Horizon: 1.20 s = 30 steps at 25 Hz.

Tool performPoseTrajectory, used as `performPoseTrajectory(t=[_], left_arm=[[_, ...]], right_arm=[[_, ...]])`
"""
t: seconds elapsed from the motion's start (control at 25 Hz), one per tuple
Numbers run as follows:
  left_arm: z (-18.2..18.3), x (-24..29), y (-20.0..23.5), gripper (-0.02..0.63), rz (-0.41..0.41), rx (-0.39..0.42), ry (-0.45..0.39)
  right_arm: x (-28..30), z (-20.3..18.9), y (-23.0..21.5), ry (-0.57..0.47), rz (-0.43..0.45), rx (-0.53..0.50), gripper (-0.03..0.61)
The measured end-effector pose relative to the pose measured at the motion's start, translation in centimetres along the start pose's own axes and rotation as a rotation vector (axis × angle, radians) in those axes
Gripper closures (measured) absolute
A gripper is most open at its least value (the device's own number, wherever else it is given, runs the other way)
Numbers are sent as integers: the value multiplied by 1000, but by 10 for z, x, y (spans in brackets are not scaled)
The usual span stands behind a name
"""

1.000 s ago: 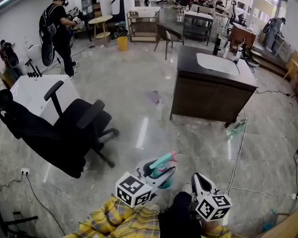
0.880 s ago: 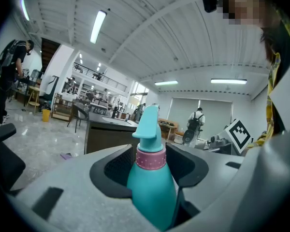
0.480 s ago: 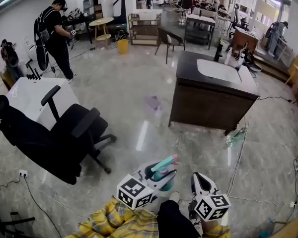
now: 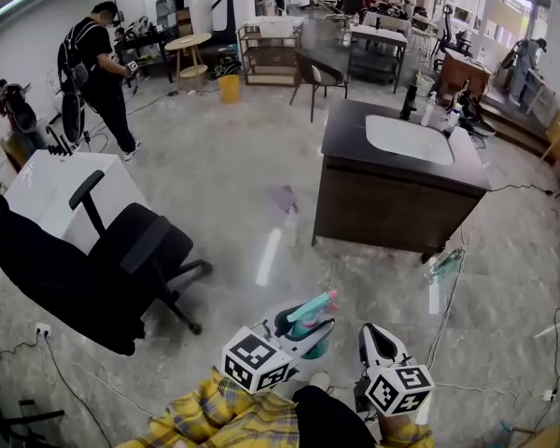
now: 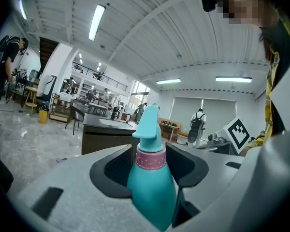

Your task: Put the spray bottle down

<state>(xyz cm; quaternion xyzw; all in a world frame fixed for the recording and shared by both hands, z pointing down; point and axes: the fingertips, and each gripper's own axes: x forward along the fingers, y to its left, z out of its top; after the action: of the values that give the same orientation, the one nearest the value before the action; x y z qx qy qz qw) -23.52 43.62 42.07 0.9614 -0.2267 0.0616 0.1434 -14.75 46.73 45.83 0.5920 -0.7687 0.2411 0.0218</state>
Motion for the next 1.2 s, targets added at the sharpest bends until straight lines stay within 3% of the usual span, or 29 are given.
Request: performPoseTrajectory(t=[0.64,1.2], left_arm=[[20,93,9,410,73,24,-15],[31,133,28,410,84,21,2]], right_arm=[[23,41,-91,-2,58,-21,572],[46,53,-121,11,59,-2,572]])
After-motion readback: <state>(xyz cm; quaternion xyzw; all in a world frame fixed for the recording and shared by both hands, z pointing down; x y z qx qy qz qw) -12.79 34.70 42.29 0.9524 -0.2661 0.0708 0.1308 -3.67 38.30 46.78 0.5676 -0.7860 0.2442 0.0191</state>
